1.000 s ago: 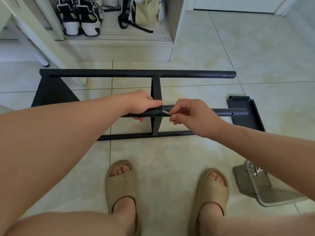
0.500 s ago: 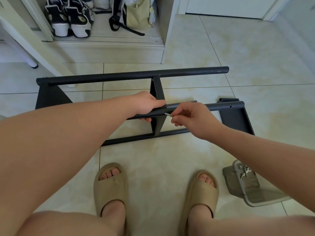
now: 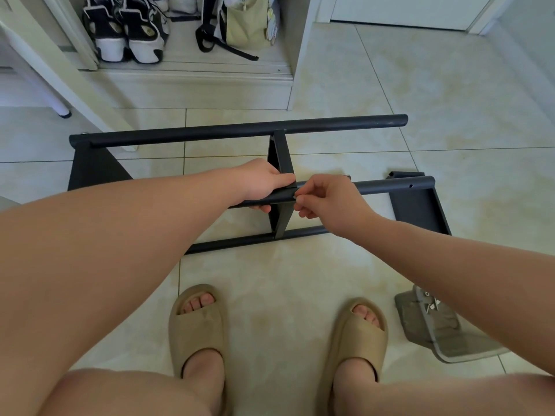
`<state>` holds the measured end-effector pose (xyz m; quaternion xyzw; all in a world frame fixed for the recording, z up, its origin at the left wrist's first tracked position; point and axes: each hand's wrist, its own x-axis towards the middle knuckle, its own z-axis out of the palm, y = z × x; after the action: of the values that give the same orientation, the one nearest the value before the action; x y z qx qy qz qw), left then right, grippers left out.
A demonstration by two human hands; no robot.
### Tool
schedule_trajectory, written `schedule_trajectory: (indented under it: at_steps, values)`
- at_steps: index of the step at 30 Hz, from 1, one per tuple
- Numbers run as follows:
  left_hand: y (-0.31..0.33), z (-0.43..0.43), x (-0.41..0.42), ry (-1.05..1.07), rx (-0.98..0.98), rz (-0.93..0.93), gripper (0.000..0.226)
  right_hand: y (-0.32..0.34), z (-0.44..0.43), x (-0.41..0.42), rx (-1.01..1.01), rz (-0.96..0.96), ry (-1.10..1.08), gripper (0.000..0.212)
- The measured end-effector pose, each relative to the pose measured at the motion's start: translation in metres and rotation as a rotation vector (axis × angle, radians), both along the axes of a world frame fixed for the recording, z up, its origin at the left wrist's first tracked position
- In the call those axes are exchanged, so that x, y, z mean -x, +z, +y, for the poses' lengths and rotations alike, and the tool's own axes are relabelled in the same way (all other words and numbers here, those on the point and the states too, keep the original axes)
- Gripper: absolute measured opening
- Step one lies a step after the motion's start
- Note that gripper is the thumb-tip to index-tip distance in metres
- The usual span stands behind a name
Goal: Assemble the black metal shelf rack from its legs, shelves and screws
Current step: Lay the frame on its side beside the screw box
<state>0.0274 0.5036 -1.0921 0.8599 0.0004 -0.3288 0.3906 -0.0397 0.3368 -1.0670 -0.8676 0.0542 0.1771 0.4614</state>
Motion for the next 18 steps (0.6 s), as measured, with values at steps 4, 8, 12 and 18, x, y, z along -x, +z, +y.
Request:
schedule_trajectory:
  at_steps: [4,8,12,18]
  values:
    - [0.0021,0.0012,-0.0010,-0.005,-0.003,0.005,0.040,-0.0012,-0.0003,-0.0006,0.059,-0.027,0.032,0.015]
    - [0.0019,0.0021,-0.0012,-0.009,0.003,0.023,0.041,-0.0006,0.0006,0.0012,0.188,-0.085,0.111,0.022]
    - [0.0006,0.0023,-0.0017,-0.006,0.009,0.025,0.041,-0.0013,0.0015,0.0007,0.213,-0.103,0.111,0.020]
    - [-0.0012,0.0021,-0.0007,0.002,0.002,-0.004,0.040,-0.0043,0.0015,0.0030,-0.082,0.006,-0.067,0.015]
